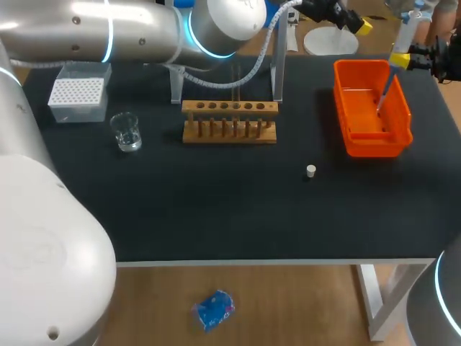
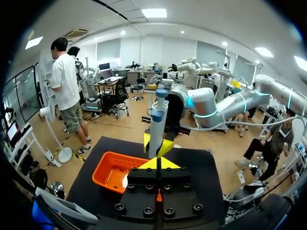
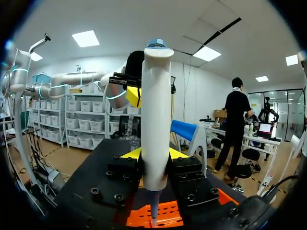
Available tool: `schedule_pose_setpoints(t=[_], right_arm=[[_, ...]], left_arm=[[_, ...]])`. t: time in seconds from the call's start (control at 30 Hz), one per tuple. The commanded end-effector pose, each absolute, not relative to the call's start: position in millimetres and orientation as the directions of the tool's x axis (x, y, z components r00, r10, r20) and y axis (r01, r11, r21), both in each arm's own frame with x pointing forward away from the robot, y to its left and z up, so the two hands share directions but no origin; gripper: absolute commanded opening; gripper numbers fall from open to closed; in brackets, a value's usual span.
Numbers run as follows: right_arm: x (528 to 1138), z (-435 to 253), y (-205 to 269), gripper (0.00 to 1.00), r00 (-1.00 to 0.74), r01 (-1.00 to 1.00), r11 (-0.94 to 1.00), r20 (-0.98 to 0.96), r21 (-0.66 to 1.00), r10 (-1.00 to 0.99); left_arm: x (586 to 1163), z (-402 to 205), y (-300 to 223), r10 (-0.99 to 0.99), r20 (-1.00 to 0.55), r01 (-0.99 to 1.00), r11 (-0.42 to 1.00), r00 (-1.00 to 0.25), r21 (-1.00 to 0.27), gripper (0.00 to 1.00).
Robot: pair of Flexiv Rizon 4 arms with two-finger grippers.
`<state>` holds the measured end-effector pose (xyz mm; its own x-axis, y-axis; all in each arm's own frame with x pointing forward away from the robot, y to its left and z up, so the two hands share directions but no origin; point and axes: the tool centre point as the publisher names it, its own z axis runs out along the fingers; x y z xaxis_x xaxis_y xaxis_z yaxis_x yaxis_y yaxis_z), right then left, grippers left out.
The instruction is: Invert the test tube, pick up the pipette, mount the tip to pipette, aspirate from beaker and dispense into the tube, eject the tip, return the pipette, and cap with the stopper.
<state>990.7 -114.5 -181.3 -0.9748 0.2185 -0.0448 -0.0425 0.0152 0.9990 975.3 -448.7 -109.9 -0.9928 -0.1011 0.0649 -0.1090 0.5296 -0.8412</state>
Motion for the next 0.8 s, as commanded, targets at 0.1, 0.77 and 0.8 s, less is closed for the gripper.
schedule_pose_setpoints(t=[0.1, 0.77, 0.8], right_arm=[[991, -181, -116, 0.00, -0.976, -0.043, 0.015, -0.045, 0.999, 0.215], [991, -181, -116, 0.00, -0.976, -0.043, 0.015, -0.045, 0.999, 0.215], [991, -181, -116, 0.00, -0.976, -0.043, 0.015, -0.045, 0.999, 0.215]], left_arm=[[981, -103, -456, -0.092, 0.036, -0.080, 0.525, -0.995, -0.848, 0.00], [993, -66, -488, -0.027, -0.102, 0.086, 0.357, -0.994, -0.930, 0.00], [993, -65, -490, -0.028, -0.110, 0.094, 0.348, -0.993, -0.933, 0.00]])
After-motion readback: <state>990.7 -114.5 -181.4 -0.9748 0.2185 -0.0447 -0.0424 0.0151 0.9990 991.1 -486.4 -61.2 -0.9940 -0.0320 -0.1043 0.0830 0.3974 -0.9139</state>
